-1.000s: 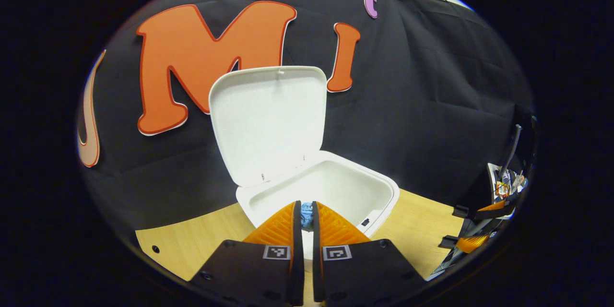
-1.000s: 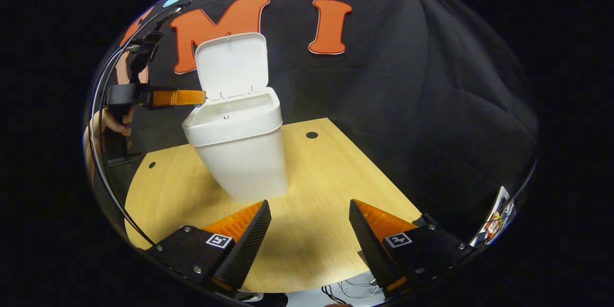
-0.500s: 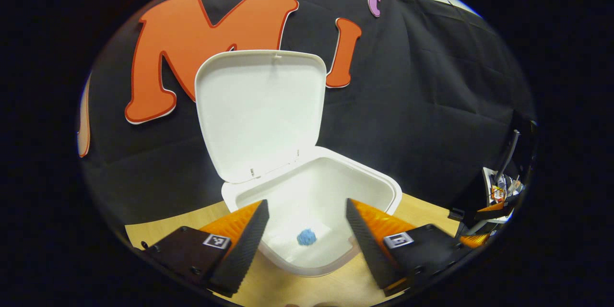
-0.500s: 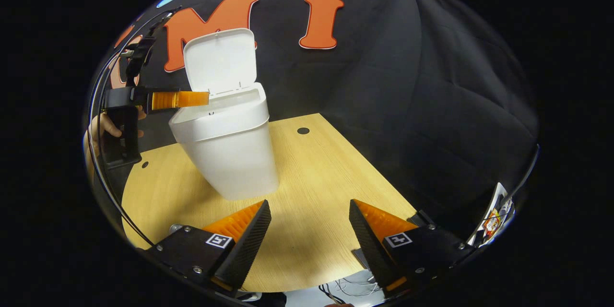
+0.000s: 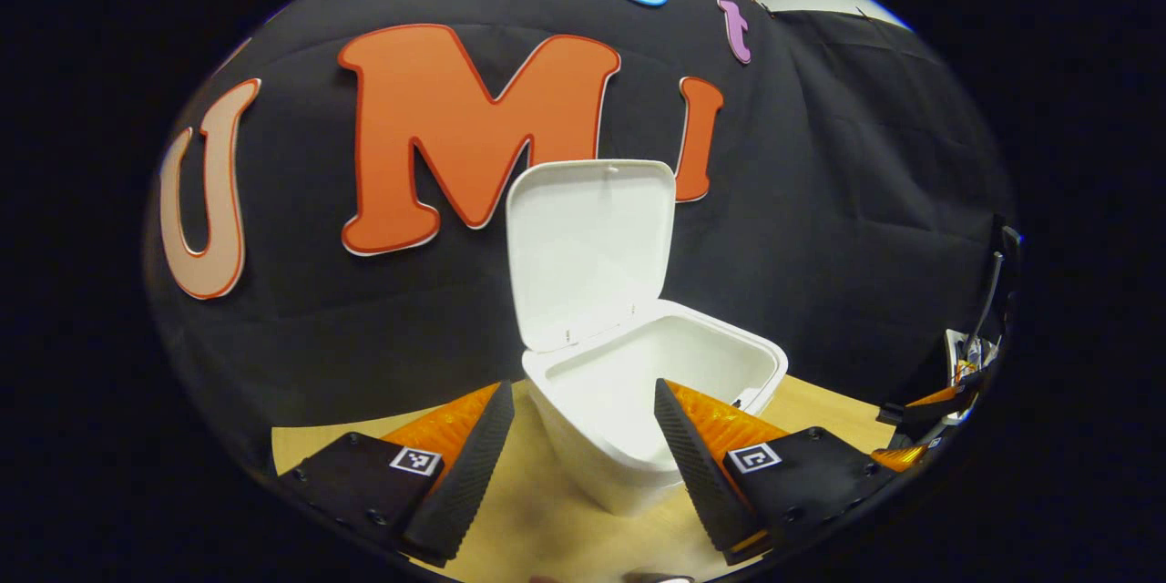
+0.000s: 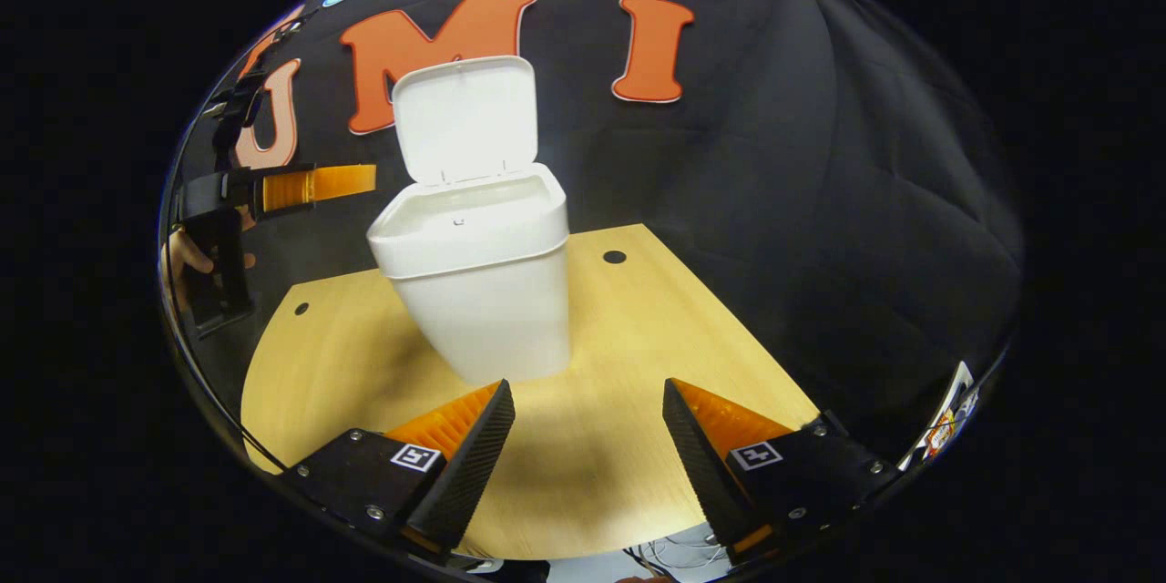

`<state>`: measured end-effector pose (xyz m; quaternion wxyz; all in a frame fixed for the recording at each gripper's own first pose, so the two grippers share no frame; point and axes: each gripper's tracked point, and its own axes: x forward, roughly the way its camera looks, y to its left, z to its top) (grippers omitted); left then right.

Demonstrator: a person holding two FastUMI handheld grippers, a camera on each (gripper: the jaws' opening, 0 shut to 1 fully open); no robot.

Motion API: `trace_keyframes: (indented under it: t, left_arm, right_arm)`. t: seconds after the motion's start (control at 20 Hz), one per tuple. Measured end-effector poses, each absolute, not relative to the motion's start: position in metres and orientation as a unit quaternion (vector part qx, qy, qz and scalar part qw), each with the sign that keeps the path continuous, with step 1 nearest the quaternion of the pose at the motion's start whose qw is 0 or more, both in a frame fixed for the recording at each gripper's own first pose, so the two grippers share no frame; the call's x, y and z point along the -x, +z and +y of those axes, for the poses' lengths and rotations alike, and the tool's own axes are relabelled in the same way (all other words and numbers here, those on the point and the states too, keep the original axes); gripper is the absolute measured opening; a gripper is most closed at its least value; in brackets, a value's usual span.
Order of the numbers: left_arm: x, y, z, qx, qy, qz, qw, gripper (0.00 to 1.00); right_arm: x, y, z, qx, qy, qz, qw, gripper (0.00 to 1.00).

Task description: Press the lid of the desktop garbage bin to open it, pick up the crumpled paper on the desktop and throw it into the bin, then pick up the pop can on the desktop and drop it into the bin, and finally close the garbage bin lid.

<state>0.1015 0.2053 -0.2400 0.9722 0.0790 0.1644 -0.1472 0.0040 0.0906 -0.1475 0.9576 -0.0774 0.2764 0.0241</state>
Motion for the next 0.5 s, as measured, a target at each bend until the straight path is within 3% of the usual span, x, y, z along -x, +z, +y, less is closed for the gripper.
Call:
trace_keyframes:
  t: [0.5]
  left_arm:
    - [-0.007,-0.212,0.37,-0.081,-0.02,0.14,0.987,0.98]
  right_arm:
    - [0.011,-0.176,0.222,0.116,0.153,0.28,0.94,1.0]
